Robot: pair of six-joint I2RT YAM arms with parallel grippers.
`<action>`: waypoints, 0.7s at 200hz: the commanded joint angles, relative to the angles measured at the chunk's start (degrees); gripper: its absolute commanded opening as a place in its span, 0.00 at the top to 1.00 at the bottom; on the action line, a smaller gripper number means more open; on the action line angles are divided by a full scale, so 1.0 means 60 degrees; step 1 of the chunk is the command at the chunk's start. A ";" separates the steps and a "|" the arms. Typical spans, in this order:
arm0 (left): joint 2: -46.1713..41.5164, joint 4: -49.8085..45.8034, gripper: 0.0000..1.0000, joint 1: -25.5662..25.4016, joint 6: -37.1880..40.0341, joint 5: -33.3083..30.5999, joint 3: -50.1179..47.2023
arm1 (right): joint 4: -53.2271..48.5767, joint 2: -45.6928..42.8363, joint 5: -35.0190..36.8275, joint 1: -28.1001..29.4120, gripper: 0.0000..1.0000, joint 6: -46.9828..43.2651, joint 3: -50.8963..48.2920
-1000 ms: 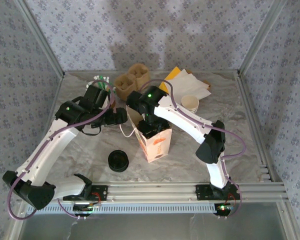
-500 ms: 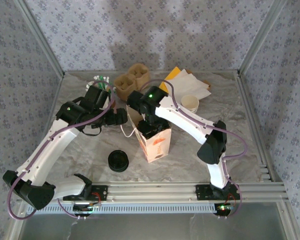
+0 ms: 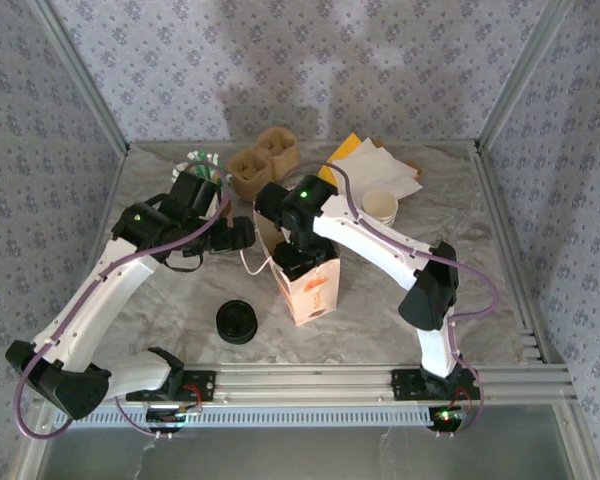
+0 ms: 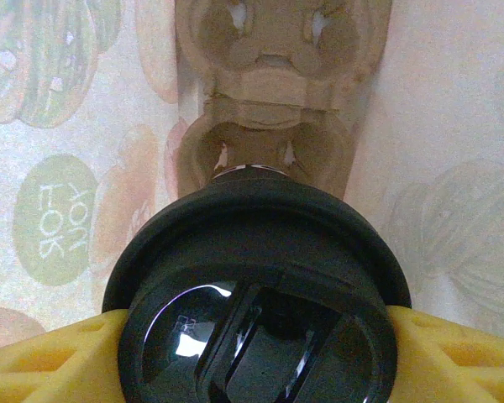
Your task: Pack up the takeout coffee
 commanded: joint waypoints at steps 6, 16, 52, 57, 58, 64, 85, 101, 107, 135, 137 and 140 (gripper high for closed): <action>-0.0007 -0.0058 0.04 -0.0064 0.0073 -0.0082 0.0076 | -0.0010 -0.0367 -0.0101 -0.0010 0.30 -0.0149 -0.0100; -0.0018 -0.0075 0.04 -0.0065 0.0077 -0.0095 0.0075 | -0.0004 -0.0381 -0.0110 -0.0012 0.30 -0.0147 -0.0114; -0.0021 -0.0096 0.04 -0.0063 0.0094 -0.0126 0.0092 | 0.0008 -0.0398 -0.0103 -0.0015 0.30 -0.0147 -0.0146; -0.0009 -0.0098 0.04 -0.0072 0.0102 -0.0126 0.0095 | 0.0018 -0.0413 -0.0101 -0.0007 0.30 -0.0147 -0.0157; -0.0015 -0.0090 0.04 -0.0075 0.0095 -0.0126 0.0093 | 0.0021 -0.0413 -0.0094 -0.0006 0.30 -0.0147 -0.0158; -0.0025 -0.0098 0.04 -0.0083 0.0102 -0.0126 0.0092 | 0.0025 -0.0419 -0.0086 -0.0026 0.30 -0.0147 -0.0169; -0.0007 -0.0112 0.04 -0.0089 0.0103 -0.0126 0.0115 | 0.0061 -0.0456 -0.0085 -0.0020 0.30 -0.0149 -0.0229; -0.0007 -0.0127 0.04 -0.0100 0.0117 -0.0126 0.0135 | 0.0105 -0.0484 -0.0086 -0.0023 0.30 -0.0147 -0.0268; -0.0009 -0.0141 0.04 -0.0098 0.0117 -0.0127 0.0148 | 0.0113 -0.0485 -0.0085 -0.0021 0.30 -0.0147 -0.0275; -0.0007 -0.0141 0.04 -0.0107 0.0117 -0.0128 0.0143 | 0.0113 -0.0485 -0.0086 -0.0025 0.30 -0.0151 -0.0277; -0.0007 -0.0141 0.04 -0.0107 0.0121 -0.0130 0.0155 | 0.0113 -0.0485 -0.0087 -0.0021 0.30 -0.0148 -0.0277; -0.0007 -0.0143 0.04 -0.0111 0.0118 -0.0126 0.0159 | 0.0113 -0.0489 -0.0081 -0.0031 0.30 -0.0148 -0.0277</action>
